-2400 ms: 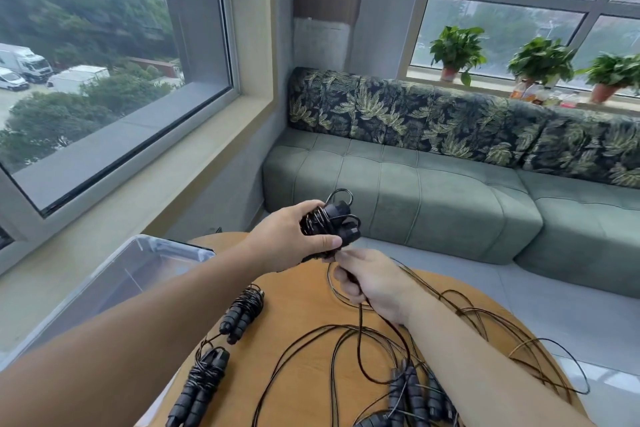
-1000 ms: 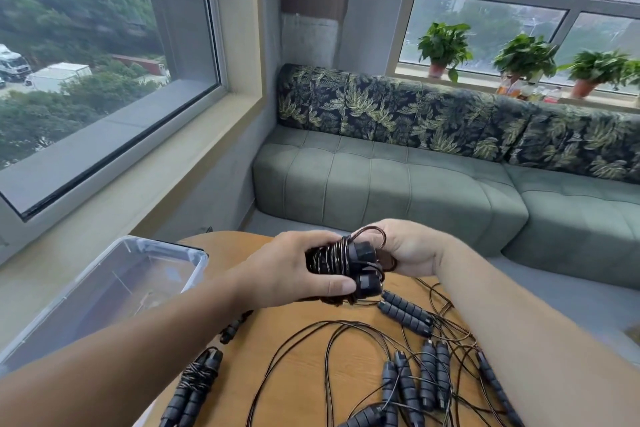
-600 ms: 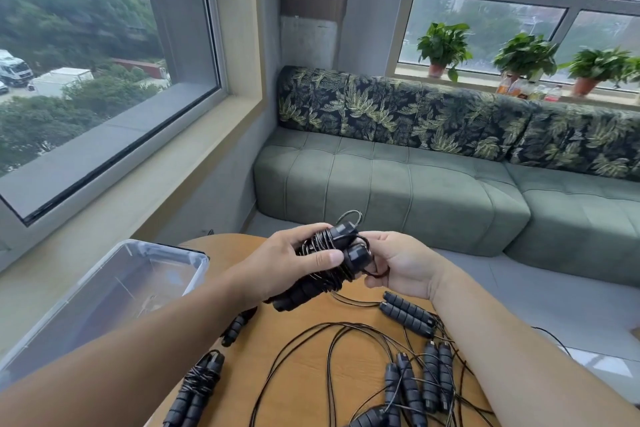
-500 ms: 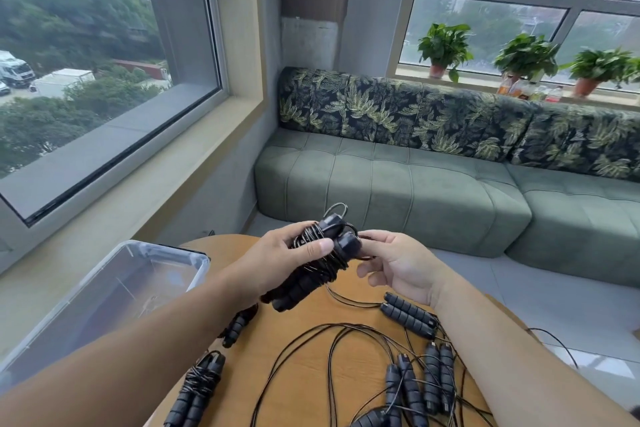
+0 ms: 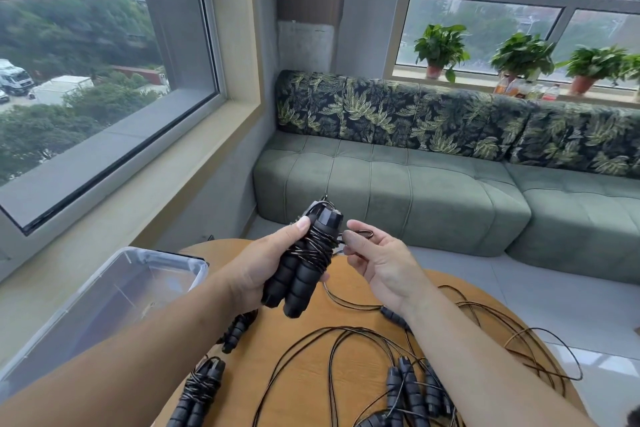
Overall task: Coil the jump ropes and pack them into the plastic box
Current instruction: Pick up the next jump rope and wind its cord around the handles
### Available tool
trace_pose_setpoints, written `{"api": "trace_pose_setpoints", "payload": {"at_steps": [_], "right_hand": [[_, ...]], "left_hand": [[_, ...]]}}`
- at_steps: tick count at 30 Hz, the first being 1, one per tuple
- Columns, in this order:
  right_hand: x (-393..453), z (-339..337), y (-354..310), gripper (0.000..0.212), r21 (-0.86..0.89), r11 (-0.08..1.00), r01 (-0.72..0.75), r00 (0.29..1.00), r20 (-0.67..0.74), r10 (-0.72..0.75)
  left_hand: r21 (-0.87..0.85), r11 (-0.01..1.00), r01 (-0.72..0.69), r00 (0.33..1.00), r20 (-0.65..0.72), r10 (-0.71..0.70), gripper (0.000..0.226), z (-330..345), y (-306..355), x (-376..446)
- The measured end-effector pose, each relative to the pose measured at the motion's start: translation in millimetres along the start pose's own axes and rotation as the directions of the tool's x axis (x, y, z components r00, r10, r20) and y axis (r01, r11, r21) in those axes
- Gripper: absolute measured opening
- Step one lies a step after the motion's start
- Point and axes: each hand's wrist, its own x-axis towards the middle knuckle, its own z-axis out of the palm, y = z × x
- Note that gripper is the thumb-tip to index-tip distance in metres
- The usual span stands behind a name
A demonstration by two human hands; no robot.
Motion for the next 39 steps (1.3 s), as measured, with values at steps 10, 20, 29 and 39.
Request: {"api": "trace_pose_setpoints", "payload": {"at_steps": [10,20,29,39], "right_hand": [[-0.1,-7.6,-8.1,0.067,-0.245,0.965,0.096,0.987,0.152,-0.060],[-4.0,-0.8,-18.2,0.021,-0.453,0.875,0.174,0.985,0.061,-0.164],[-3.4,-12.2,-25.0,0.016,-0.798,0.518,0.309,0.943,0.189,-0.272],[0.1,-13.8,-37.8,0.018,-0.904,0.241,0.353,0.925,0.299,-0.236]], "left_hand": [[0.101,0.993,-0.058,0.998,0.030,0.055,0.069,-3.9,-4.9,-0.1],[0.572,0.796,-0.195,0.981,0.111,0.160,0.052,2.6,4.8,-4.3],[0.785,0.537,-0.310,0.918,0.100,0.384,0.053,4.8,4.3,-1.3],[0.796,0.511,-0.325,0.917,0.133,0.375,0.055,2.3,1.1,6.4]]}}
